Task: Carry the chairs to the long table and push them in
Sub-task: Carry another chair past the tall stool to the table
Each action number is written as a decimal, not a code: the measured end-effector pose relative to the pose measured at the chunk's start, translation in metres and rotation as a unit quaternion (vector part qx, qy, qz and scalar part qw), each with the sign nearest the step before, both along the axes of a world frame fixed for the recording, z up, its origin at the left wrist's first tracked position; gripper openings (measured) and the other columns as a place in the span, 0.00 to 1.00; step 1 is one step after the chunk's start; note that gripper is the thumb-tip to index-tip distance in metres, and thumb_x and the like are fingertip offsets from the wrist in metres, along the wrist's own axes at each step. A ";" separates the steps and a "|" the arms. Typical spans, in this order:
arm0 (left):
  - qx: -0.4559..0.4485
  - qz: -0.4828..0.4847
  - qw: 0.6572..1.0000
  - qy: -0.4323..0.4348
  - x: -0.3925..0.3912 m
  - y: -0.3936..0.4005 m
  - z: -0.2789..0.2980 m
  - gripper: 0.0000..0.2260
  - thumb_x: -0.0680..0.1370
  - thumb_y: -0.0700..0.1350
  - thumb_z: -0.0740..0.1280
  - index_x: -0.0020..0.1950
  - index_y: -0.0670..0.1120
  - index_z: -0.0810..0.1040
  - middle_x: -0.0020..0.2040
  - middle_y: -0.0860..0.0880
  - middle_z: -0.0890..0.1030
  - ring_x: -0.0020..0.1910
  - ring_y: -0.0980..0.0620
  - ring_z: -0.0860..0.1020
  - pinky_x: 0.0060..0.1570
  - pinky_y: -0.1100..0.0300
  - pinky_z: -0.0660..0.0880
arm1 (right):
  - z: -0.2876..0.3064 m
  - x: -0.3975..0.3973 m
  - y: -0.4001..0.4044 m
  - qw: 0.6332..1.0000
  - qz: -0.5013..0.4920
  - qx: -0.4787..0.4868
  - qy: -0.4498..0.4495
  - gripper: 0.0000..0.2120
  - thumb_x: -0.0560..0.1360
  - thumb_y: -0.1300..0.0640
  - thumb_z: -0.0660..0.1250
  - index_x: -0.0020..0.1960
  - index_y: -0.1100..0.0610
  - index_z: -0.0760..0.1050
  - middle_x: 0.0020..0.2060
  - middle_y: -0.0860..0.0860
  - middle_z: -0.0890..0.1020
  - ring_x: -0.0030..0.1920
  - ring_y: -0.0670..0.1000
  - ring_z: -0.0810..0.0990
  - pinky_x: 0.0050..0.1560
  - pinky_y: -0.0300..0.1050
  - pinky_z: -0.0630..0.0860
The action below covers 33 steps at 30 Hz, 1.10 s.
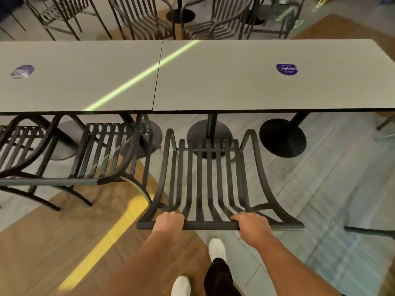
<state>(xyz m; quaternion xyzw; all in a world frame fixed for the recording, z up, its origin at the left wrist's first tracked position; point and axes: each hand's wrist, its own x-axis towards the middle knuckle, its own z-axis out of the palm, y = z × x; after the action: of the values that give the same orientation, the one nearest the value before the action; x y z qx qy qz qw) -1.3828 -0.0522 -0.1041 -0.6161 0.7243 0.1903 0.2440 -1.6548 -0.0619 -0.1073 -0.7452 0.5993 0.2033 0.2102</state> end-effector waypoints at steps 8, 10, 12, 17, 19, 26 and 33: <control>0.013 0.041 0.999 0.010 -0.020 -0.064 0.000 0.15 0.83 0.42 0.62 0.68 0.51 0.77 0.57 0.48 0.82 0.56 0.46 0.81 0.55 0.52 0.77 | -0.003 -0.023 -0.074 0.999 0.032 -0.012 -0.009 0.21 0.80 0.59 0.63 0.69 0.41 0.75 0.58 0.46 0.81 0.59 0.52 0.80 0.57 0.51 0.78; 0.019 0.057 0.998 0.019 -0.025 -0.076 0.000 0.14 0.83 0.43 0.63 0.68 0.51 0.78 0.55 0.48 0.82 0.54 0.48 0.81 0.54 0.53 0.77 | -0.002 -0.027 -0.087 0.999 0.038 -0.009 -0.006 0.22 0.80 0.59 0.63 0.70 0.41 0.75 0.59 0.46 0.81 0.59 0.53 0.79 0.58 0.51 0.78; 0.021 0.066 0.997 0.022 -0.029 -0.088 0.001 0.14 0.83 0.43 0.64 0.68 0.52 0.78 0.54 0.49 0.82 0.53 0.48 0.81 0.54 0.53 0.78 | -0.001 -0.031 -0.101 0.999 0.044 -0.006 -0.001 0.22 0.80 0.58 0.63 0.70 0.41 0.74 0.59 0.47 0.81 0.59 0.53 0.79 0.58 0.51 0.78; 0.008 0.096 0.995 0.031 -0.037 -0.112 0.006 0.14 0.83 0.44 0.64 0.68 0.53 0.78 0.52 0.49 0.81 0.51 0.49 0.81 0.54 0.54 0.79 | 0.002 -0.036 -0.130 0.999 0.053 -0.008 -0.001 0.22 0.81 0.61 0.62 0.70 0.41 0.75 0.58 0.48 0.81 0.59 0.53 0.79 0.59 0.52 0.79; 0.006 0.113 0.993 0.038 -0.040 -0.116 0.008 0.13 0.83 0.44 0.65 0.66 0.53 0.78 0.53 0.50 0.82 0.51 0.49 0.81 0.55 0.54 0.79 | 0.002 -0.037 -0.136 0.998 0.054 -0.009 -0.005 0.21 0.81 0.61 0.63 0.69 0.42 0.76 0.56 0.48 0.82 0.58 0.54 0.80 0.58 0.53 0.79; 0.036 0.117 0.989 0.082 -0.046 -0.117 0.033 0.13 0.82 0.44 0.66 0.67 0.52 0.78 0.54 0.50 0.81 0.53 0.51 0.80 0.58 0.54 0.78 | 0.015 -0.036 -0.141 0.996 0.023 0.068 -0.057 0.17 0.78 0.45 0.70 0.66 0.44 0.76 0.52 0.47 0.81 0.55 0.50 0.79 0.58 0.51 0.77; 0.017 0.077 0.978 0.191 -0.064 -0.114 0.061 0.14 0.83 0.53 0.66 0.68 0.52 0.78 0.56 0.53 0.82 0.51 0.53 0.79 0.51 0.60 0.77 | 0.046 -0.042 -0.126 0.966 -0.139 0.108 -0.188 0.20 0.72 0.37 0.74 0.59 0.46 0.78 0.48 0.47 0.83 0.50 0.49 0.81 0.55 0.51 0.80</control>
<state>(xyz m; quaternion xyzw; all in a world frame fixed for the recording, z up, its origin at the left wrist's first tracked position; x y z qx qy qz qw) -1.4472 -0.1667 -0.0432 -0.6184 0.7044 0.3349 0.0962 -1.6971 -0.1876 -0.0609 -0.6520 0.6215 0.0922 0.4245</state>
